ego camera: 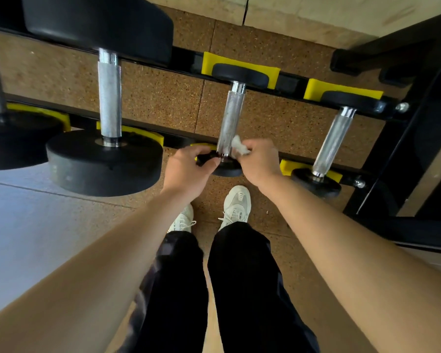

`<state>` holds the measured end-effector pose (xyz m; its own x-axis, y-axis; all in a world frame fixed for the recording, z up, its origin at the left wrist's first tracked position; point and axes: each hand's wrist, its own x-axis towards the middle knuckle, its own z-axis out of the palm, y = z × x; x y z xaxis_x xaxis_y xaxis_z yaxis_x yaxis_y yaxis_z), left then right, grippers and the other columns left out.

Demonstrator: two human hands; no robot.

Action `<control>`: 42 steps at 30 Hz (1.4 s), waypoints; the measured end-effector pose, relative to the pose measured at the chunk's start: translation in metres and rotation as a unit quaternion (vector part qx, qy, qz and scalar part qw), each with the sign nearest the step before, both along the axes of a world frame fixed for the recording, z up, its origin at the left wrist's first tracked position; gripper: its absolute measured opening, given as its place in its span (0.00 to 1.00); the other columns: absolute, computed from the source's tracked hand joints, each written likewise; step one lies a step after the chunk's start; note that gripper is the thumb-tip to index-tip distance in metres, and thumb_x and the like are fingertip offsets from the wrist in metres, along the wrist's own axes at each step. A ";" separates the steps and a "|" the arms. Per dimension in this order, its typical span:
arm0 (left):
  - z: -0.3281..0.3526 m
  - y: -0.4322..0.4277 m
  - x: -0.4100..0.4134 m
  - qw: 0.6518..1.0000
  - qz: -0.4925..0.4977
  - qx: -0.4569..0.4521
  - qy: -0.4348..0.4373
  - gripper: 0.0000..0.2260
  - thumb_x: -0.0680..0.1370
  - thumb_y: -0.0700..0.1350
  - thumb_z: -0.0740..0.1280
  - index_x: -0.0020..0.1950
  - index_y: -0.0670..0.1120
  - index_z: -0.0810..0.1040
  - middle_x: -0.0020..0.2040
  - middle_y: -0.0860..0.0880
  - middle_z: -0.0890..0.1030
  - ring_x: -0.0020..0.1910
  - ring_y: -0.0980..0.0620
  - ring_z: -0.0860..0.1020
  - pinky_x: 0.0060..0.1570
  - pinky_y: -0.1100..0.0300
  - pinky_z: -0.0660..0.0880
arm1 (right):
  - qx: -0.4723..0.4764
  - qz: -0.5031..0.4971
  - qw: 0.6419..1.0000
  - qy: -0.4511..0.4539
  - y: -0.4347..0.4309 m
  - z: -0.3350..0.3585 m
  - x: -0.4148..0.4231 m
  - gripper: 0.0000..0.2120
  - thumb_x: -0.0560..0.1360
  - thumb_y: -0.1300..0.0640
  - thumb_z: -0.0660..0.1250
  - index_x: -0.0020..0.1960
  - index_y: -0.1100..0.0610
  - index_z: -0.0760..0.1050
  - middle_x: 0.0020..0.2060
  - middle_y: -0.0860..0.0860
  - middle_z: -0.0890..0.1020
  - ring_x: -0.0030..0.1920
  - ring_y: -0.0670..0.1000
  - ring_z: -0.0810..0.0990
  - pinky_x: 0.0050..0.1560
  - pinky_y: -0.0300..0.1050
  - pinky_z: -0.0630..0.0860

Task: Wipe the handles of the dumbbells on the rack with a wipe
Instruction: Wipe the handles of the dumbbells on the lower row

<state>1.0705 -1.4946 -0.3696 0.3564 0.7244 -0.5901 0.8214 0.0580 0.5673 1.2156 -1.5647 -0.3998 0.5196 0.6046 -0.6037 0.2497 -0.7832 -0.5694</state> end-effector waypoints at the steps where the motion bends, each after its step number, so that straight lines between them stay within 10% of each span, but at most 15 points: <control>1: 0.002 0.001 0.001 1.000 -0.005 -0.002 0.003 0.15 0.79 0.51 0.70 0.65 0.49 0.81 0.58 0.50 0.83 0.56 0.51 0.81 0.52 0.59 0.75 | -0.004 0.018 1.000 0.001 -0.005 0.003 0.004 0.09 0.76 0.59 0.71 0.39 0.60 0.82 0.32 0.54 0.80 0.35 0.53 0.75 0.34 0.48 0.69; 8: 0.002 0.011 -0.002 0.999 -0.038 -0.027 -0.012 0.14 0.78 0.51 0.71 0.63 0.52 0.81 0.58 0.54 0.82 0.56 0.56 0.78 0.53 0.62 0.73 | 0.097 -0.170 0.976 -0.091 0.034 0.020 0.016 0.04 0.78 0.57 0.70 0.50 0.57 0.82 0.42 0.46 0.82 0.43 0.47 0.81 0.42 0.43 0.79; 16: 0.015 0.038 -0.002 0.986 -0.056 -0.095 -0.122 0.17 0.82 0.37 0.63 0.65 0.56 0.77 0.63 0.58 0.79 0.59 0.61 0.78 0.61 0.59 0.76 | 0.006 0.015 0.998 -0.056 -0.012 0.018 -0.016 0.05 0.75 0.56 0.72 0.47 0.57 0.85 0.38 0.48 0.79 0.41 0.48 0.76 0.38 0.42 0.68; 19: 0.020 0.050 0.000 0.975 -0.099 -0.135 -0.148 0.18 0.83 0.37 0.61 0.65 0.59 0.77 0.65 0.60 0.77 0.48 0.60 0.82 0.47 0.58 0.81 | 0.045 -0.074 0.994 0.073 -0.018 0.029 -0.020 0.12 0.77 0.60 0.69 0.59 0.55 0.83 0.49 0.49 0.82 0.46 0.45 0.78 0.43 0.38 0.74; 21: 0.021 0.058 0.001 0.962 -0.140 -0.181 -0.147 0.20 0.83 0.39 0.63 0.69 0.61 0.75 0.67 0.57 0.77 0.52 0.48 0.83 0.49 0.47 0.83 | 0.073 -0.128 0.975 0.165 -0.016 0.035 -0.024 0.14 0.77 0.63 0.67 0.61 0.56 0.82 0.51 0.51 0.84 0.44 0.44 0.79 0.39 0.37 0.75; 24: 0.024 0.067 0.003 0.939 -0.197 -0.246 -0.138 0.18 0.79 0.41 0.70 0.67 0.57 0.77 0.60 0.52 0.81 0.54 0.55 0.82 0.52 0.57 0.82 | 0.126 -0.174 0.954 0.211 -0.007 0.041 -0.025 0.12 0.75 0.67 0.71 0.57 0.59 0.81 0.50 0.54 0.84 0.45 0.48 0.83 0.40 0.40 0.79; 31: -0.004 0.078 0.000 0.965 -0.257 0.011 0.053 0.13 0.75 0.52 0.75 0.58 0.49 0.84 0.54 0.50 0.83 0.47 0.52 0.78 0.38 0.64 0.71 | 0.044 0.017 0.999 0.008 0.007 0.025 -0.022 0.04 0.72 0.57 0.75 0.47 0.54 0.86 0.39 0.47 0.84 0.38 0.44 0.80 0.38 0.40 0.73; 35: -0.012 0.073 0.015 0.969 -0.233 -0.034 0.081 0.14 0.73 0.55 0.76 0.55 0.49 0.85 0.51 0.50 0.83 0.46 0.53 0.77 0.39 0.66 0.70 | -0.051 0.100 0.992 -0.052 0.010 0.017 -0.012 0.13 0.73 0.53 0.72 0.31 0.52 0.77 0.29 0.48 0.78 0.32 0.48 0.76 0.30 0.41 0.67; 42: -0.019 0.072 0.035 0.964 -0.234 -0.063 0.113 0.17 0.69 0.55 0.80 0.52 0.49 0.85 0.51 0.52 0.80 0.51 0.52 0.78 0.48 0.62 0.74 | -0.112 0.047 0.992 -0.045 0.014 0.007 0.008 0.07 0.69 0.58 0.77 0.47 0.53 0.85 0.45 0.50 0.85 0.46 0.49 0.84 0.49 0.43 0.82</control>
